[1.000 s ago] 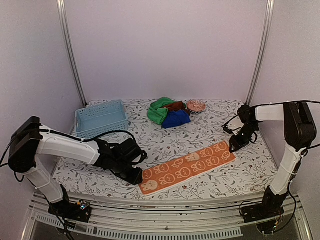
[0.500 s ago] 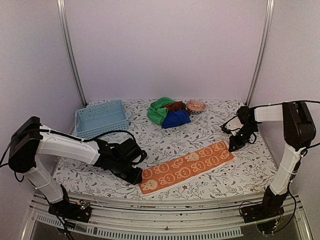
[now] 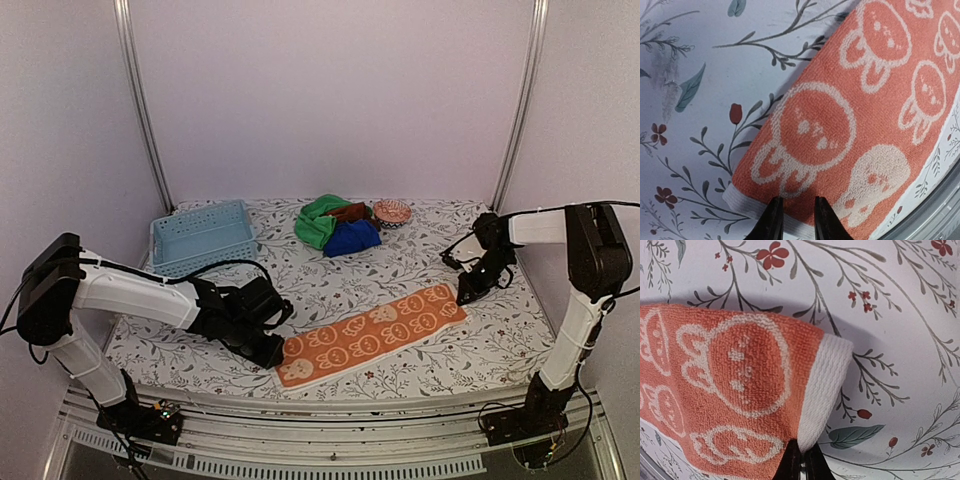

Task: Roll the towels
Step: Pick up the towel from the center of the board.

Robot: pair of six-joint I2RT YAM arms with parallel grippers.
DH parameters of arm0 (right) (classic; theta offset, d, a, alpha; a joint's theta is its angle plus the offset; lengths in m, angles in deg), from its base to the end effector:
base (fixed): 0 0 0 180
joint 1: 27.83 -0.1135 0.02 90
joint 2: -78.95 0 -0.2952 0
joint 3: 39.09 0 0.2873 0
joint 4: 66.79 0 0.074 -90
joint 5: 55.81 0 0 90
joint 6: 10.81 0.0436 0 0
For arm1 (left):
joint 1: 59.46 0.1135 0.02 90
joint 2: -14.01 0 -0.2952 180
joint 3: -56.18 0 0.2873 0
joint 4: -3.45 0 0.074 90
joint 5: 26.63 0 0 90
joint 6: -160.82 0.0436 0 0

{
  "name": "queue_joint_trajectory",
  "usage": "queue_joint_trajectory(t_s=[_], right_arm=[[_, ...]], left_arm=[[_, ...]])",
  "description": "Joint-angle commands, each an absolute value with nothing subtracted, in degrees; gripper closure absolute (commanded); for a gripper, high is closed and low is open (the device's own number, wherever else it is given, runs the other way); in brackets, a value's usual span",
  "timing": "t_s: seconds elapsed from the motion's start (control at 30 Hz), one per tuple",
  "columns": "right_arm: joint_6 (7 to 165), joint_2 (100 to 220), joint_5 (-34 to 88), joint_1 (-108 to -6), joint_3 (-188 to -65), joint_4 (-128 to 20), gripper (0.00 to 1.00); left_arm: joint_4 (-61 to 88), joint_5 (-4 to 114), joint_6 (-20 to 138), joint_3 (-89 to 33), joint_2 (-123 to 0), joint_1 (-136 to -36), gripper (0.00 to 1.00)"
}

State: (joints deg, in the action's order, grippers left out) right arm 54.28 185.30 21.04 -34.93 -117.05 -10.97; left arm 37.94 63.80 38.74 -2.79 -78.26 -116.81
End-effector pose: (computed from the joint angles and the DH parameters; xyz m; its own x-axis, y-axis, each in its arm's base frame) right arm 0.3636 0.0553 0.1443 -0.8351 -0.5173 -0.1868 -0.5457 0.8220 0.1628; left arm 0.1709 -0.2661 0.1419 -0.8696 0.3727 -0.3240 0.4468 0.8731 -0.1949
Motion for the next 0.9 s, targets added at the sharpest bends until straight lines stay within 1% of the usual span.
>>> queue_joint_trajectory(t_s=[0.0,0.17,0.27,0.37,0.47,0.53,0.6,0.7,0.87], right_arm=[[53.1,180.2,19.7,-35.1,-117.8,-9.4,0.97],[53.3,174.2,16.0,-35.1,-124.0,-4.7,0.98],[53.3,173.0,15.8,-35.1,-126.8,-2.6,0.98],[53.2,173.1,17.5,-35.1,-128.2,-1.8,0.98],[52.9,174.0,19.7,-35.1,-130.1,-0.8,0.98],[52.5,174.7,18.4,-35.1,-132.2,1.0,0.97],[52.3,175.6,13.6,-35.3,-135.0,3.6,0.98],[51.2,176.0,9.1,-37.8,-135.9,5.8,0.98],[50.7,177.1,5.4,-46.1,-136.1,6.9,0.98]], left_arm=[[40.7,66.6,39.5,-3.5,-76.7,-116.5,0.75],[41.8,70.0,39.3,-2.7,-73.8,-115.2,0.74],[41.6,70.9,39.4,-2.1,-72.0,-114.1,0.70],[41.6,71.7,40.0,-2.1,-70.2,-113.8,0.65],[41.6,72.0,40.0,-1.7,-69.0,-113.5,0.64],[41.6,72.2,39.8,-1.1,-68.4,-113.2,0.63],[41.6,72.2,39.7,-0.4,-68.0,-113.0,0.63],[40.8,72.0,39.6,0.7,-67.8,-112.5,0.63],[36.9,68.9,39.2,2.8,-68.1,-111.6,0.64]])
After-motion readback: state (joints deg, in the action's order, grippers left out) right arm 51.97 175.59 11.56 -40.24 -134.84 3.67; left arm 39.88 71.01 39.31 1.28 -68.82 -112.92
